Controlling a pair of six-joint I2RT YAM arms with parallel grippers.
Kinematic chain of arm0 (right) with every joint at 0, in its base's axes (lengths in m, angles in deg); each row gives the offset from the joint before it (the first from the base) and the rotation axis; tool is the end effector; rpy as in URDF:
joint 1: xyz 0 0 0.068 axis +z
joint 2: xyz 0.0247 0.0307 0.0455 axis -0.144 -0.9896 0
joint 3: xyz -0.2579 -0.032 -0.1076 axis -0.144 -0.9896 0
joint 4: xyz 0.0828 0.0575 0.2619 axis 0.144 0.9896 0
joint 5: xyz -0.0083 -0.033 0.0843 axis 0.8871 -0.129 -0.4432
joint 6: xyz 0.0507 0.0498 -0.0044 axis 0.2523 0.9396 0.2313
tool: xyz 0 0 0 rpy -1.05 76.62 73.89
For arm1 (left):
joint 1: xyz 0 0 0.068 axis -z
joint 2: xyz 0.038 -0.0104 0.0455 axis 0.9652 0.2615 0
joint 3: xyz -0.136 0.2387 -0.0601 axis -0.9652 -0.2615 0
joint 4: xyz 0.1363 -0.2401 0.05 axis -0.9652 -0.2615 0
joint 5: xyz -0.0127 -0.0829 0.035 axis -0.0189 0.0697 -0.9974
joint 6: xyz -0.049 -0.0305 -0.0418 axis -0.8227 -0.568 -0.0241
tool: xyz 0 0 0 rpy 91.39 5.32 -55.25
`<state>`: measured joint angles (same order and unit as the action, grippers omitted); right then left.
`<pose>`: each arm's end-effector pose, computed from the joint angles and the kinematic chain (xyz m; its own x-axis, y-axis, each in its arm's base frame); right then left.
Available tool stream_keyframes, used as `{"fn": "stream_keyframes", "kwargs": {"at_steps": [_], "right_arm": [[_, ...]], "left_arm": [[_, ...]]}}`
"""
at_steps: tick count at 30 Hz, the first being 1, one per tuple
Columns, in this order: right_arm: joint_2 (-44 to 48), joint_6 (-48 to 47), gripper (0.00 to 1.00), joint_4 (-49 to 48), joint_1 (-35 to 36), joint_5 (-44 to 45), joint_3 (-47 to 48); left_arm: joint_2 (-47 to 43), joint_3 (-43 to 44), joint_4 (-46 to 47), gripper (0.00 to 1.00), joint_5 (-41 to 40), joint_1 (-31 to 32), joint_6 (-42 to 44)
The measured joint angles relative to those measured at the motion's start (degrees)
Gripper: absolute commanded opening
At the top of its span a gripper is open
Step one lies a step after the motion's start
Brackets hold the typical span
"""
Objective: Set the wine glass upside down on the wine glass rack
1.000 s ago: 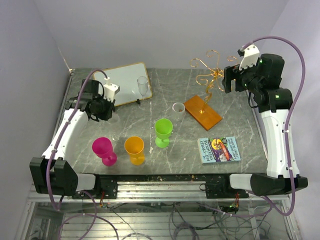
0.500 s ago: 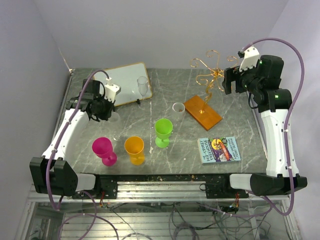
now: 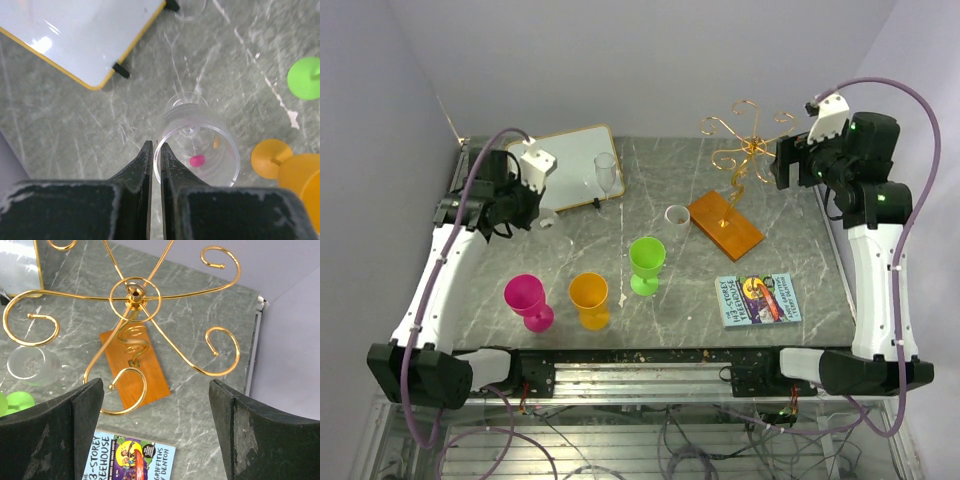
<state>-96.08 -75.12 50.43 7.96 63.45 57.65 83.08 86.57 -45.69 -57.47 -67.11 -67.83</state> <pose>0.2790 0.0103 0.4776 -0.3771 -0.2094 -0.9022 -0.2641 0.9580 -0.1119 0.2782 -0.0511 0.3416 -0.5693 0.4257 -0.7033 0.5207 0.8487 0.0922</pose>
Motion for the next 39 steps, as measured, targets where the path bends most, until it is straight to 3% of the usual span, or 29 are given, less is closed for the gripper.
{"fn": "stream_keyframes", "kwargs": {"at_steps": [9,17,21,25,29,39], "right_arm": [[2.9,-0.6,0.79,0.8,-4.8,-10.2,2.5],[-0.8,1.5,0.76,0.4,-3.9,-21.7,8.8],[-3.6,4.3,0.76,-2.7,1.0,-23.2,9.8],[-5.7,7.8,0.69,-7.5,8.0,-23.3,9.4],[-10.7,12.0,0.57,-11.8,13.8,-24.2,12.2],[-18.2,20.8,0.57,-21.9,25.5,-18.5,11.5]], "left_arm": [[-5.1,13.2,-1.5,0.07,4.5,0.0,-2.6],[-6.6,22.9,2.9,0.07,12.5,0.1,-13.3],[-0.9,31.4,5.7,0.07,14.6,0.3,-18.4],[4.3,35.7,9.0,0.07,16.0,0.8,-22.9],[7.3,36.2,12.8,0.07,16.9,1.7,-27.5],[8.3,36.3,18.7,0.07,18.3,2.6,-30.9]]}}
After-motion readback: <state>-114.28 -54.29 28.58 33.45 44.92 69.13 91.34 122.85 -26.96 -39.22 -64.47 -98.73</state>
